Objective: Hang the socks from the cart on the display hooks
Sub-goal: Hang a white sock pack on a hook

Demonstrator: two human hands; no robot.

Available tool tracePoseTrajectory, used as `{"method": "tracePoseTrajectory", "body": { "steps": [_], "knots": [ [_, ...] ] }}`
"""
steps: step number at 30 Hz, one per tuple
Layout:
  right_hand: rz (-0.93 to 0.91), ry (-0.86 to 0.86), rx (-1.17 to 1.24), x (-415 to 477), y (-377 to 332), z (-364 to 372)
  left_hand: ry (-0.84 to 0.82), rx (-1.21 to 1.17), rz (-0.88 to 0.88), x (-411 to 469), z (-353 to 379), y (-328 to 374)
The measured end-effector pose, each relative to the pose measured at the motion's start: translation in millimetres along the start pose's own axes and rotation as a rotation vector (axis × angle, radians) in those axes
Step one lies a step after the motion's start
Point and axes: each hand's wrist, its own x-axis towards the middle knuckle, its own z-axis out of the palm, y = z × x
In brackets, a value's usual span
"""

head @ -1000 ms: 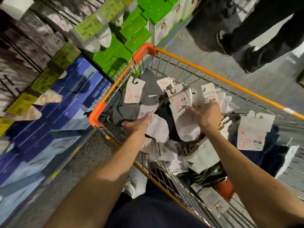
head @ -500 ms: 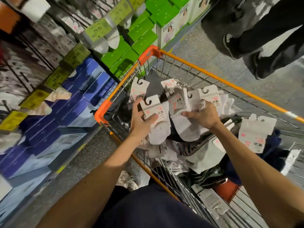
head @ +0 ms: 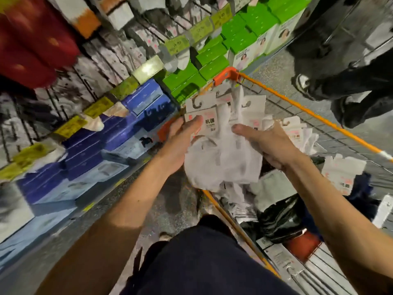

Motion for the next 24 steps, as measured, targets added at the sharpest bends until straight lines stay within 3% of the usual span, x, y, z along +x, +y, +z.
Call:
{"method": "tracePoseTrajectory", "body": {
  "steps": [3,11,19,24],
  "knots": [
    [0.024,-0.037,0.066,-23.1,-8.3,48.7,0.038,-0.016,0.108,-37.6,-37.4,16.4],
    [-0.008,-0.407,0.113,-75.9,-31.0,207.9,0.114,0.036,0.48,-171.3,-160.7,67.4],
    [-0.287,-0.612,0.021,-158.0,-109.4,360.2,0.371,0.133,0.8,-317.3,-284.7,150.3],
    [-0.532,-0.564,0.017,-204.3,-170.3,425.3,0.487,0.324,0.995,-396.7,-318.4,211.8]
  ]
}}
